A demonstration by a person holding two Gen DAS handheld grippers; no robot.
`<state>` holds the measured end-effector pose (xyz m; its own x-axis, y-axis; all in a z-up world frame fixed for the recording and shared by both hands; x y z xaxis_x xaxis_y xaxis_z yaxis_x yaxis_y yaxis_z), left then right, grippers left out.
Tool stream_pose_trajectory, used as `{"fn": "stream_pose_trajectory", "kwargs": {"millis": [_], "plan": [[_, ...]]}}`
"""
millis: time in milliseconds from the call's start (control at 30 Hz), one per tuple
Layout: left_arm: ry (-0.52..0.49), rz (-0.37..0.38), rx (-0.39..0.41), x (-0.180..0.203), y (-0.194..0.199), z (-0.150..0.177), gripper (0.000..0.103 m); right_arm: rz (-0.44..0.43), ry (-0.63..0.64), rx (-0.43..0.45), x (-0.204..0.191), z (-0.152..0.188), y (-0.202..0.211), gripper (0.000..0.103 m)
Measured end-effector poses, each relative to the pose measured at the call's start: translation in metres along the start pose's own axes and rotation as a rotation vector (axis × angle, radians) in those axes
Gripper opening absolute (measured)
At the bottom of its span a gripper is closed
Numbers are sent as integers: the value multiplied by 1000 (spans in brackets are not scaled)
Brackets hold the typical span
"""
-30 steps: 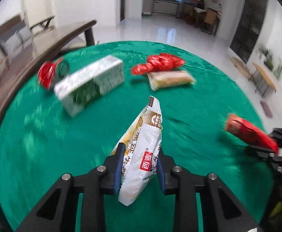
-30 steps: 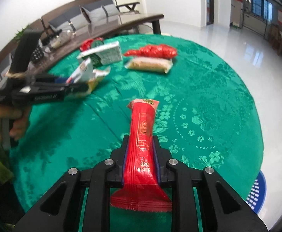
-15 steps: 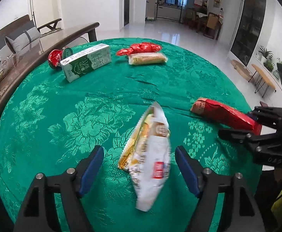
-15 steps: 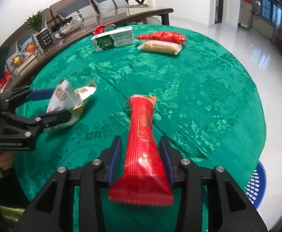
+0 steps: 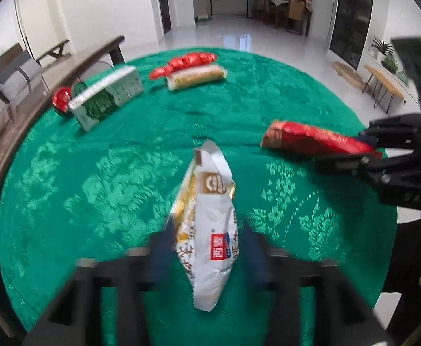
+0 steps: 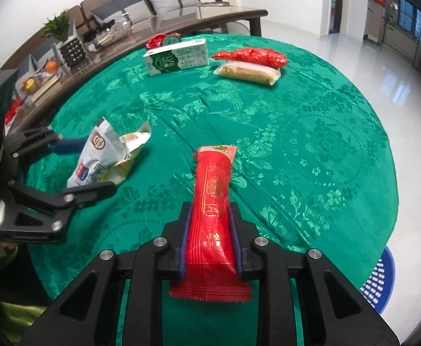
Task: Collect trash
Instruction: 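Carry both wrappers to the blue wastebasket and open both grippers to drop them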
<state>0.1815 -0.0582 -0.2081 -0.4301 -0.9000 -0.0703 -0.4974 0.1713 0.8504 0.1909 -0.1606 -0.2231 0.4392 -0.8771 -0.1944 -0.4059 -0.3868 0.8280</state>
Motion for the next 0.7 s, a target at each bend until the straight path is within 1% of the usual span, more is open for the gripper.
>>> {"fn": "stream_pose_trajectory", "kwargs": {"millis": [100,133,233,333,533,700], "plan": [[35,15,17,-4,3,0,26,-9,7,16,-4,-3,7,21],[65,32,27,-7,6,-1,23,-10,4,25,-4,-4,10,21],[122,65,51,-11,13,-3,21,-21,-23,47,-1,-5,16,21],[147,85,71,-8,20,-7,20,-30,-50,63,6,-6,22,21],[147,82,112,5,38,-22,20,-46,-87,81,14,-6,29,21],[131,71,127,19,43,-35,20,-50,-107,105,19,-6,37,21]]}}
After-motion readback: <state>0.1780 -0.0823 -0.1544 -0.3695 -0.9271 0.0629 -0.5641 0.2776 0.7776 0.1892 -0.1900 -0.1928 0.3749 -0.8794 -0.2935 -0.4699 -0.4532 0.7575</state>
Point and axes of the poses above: each gripper's, at about its wrist camera, not at the fingertips, and y roughly against the way its jaws point, x to its right, z to its underside, the point moved 6 cm from there along -y, roughly the way its jaws point, and after that the axes turned 7 degrees about -y, right-handed, at the moved point
